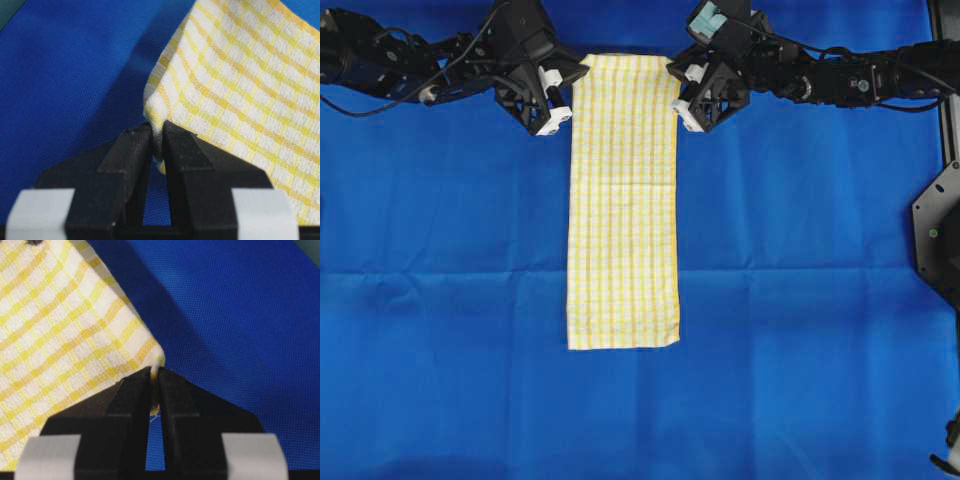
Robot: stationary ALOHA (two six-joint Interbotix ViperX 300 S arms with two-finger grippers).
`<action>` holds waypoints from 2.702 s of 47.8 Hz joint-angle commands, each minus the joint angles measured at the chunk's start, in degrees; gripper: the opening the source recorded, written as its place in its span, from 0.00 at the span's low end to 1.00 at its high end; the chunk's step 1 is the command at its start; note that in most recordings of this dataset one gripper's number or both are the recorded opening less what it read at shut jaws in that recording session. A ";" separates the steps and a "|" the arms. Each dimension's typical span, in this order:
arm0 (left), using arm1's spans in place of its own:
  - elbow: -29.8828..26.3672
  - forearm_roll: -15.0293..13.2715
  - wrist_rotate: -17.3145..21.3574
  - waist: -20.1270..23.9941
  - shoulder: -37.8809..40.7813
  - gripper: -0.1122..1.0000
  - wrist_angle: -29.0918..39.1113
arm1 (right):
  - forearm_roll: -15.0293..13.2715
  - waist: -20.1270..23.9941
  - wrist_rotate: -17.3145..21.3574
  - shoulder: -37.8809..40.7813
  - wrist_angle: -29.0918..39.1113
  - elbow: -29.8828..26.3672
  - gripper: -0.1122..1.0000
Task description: Fold the yellow towel.
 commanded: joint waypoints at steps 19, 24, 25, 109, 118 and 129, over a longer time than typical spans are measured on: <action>4.48 -0.44 -0.88 -9.05 -7.12 0.15 -0.09 | 2.02 9.05 2.20 -7.73 -1.76 5.27 0.13; 5.89 -0.44 -2.02 -12.48 -8.61 0.15 -0.18 | 2.99 13.71 3.34 -9.76 -3.34 7.73 0.13; 6.15 -0.44 -2.37 -13.18 -8.96 0.15 -0.18 | 3.25 14.59 3.60 -10.11 -3.60 8.09 0.13; 4.22 -0.70 -12.57 -41.66 -5.01 0.15 4.13 | 13.71 44.21 5.98 -4.04 -5.36 5.19 0.14; 4.13 -0.70 -12.57 -41.75 -5.54 0.23 4.48 | 13.71 45.09 5.98 -3.96 -4.83 4.75 0.29; 4.83 -0.53 -12.04 -41.84 -11.78 0.46 12.22 | 13.18 45.26 4.39 -7.56 -5.10 6.24 0.82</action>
